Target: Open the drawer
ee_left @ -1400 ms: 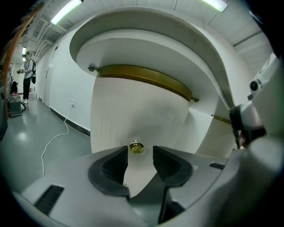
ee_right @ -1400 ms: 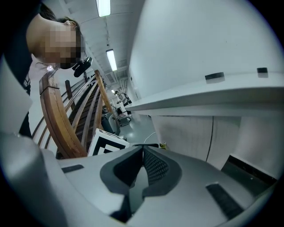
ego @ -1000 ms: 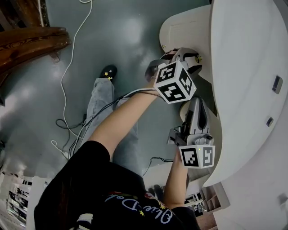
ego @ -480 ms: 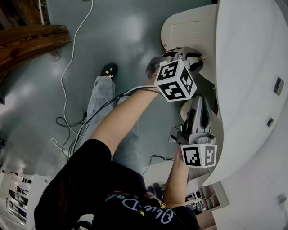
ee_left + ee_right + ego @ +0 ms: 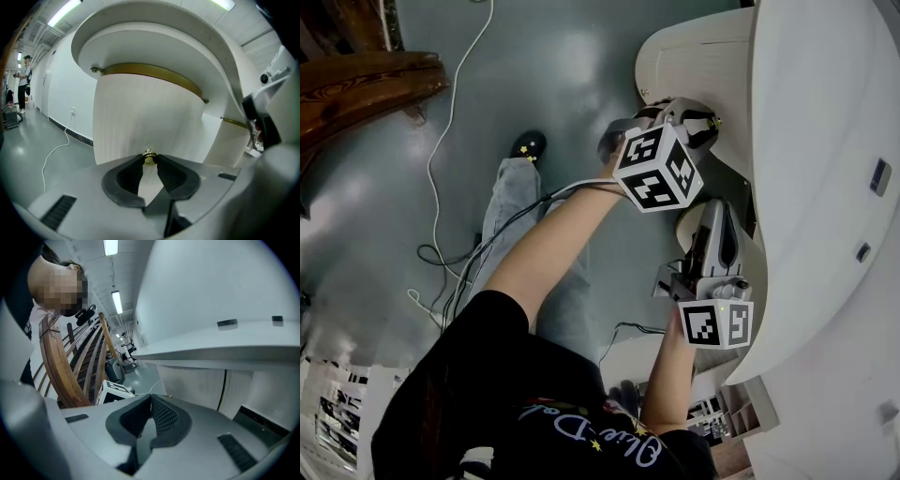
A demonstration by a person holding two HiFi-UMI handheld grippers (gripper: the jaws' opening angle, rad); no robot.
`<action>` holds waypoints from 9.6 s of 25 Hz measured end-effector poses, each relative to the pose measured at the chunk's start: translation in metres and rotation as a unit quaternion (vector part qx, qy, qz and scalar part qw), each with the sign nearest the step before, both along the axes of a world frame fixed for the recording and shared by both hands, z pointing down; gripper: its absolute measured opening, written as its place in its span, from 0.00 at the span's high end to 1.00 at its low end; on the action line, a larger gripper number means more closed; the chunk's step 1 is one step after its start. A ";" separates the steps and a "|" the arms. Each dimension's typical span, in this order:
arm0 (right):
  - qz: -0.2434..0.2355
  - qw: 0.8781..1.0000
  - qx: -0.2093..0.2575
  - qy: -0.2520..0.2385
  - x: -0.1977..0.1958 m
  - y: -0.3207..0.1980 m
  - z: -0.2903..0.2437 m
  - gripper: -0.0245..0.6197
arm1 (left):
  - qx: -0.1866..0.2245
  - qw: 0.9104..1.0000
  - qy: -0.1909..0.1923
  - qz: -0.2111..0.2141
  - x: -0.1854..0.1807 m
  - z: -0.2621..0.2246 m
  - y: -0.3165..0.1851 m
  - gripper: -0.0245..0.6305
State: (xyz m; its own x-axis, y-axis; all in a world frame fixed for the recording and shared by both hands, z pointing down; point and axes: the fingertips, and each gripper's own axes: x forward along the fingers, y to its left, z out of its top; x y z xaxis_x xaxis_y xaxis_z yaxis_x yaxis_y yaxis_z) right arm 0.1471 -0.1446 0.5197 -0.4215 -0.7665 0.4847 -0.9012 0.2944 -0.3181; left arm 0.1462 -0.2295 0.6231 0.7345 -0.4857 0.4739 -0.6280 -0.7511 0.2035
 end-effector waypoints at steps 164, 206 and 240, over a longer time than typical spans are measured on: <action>0.080 0.997 0.016 -0.006 -0.084 0.083 -0.061 0.96 | -0.060 0.996 -0.065 0.011 -0.152 0.002 0.152 0.81; 0.084 0.996 0.029 -0.008 -0.073 0.099 -0.072 0.96 | -0.056 0.996 -0.071 0.011 -0.161 0.001 0.159 0.81; 0.087 0.995 0.051 -0.020 -0.061 0.131 -0.085 0.96 | -0.026 0.995 -0.095 -0.006 -0.177 -0.025 0.168 0.78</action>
State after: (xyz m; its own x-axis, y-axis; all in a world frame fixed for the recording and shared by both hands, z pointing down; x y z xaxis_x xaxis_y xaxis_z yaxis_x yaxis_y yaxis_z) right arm 0.0860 -0.0139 0.4347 -0.2958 -0.8741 0.3853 -0.9284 0.1682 -0.3312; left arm -0.0307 -0.0613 0.5982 0.6239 -0.4662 0.6273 -0.6681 -0.7346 0.1186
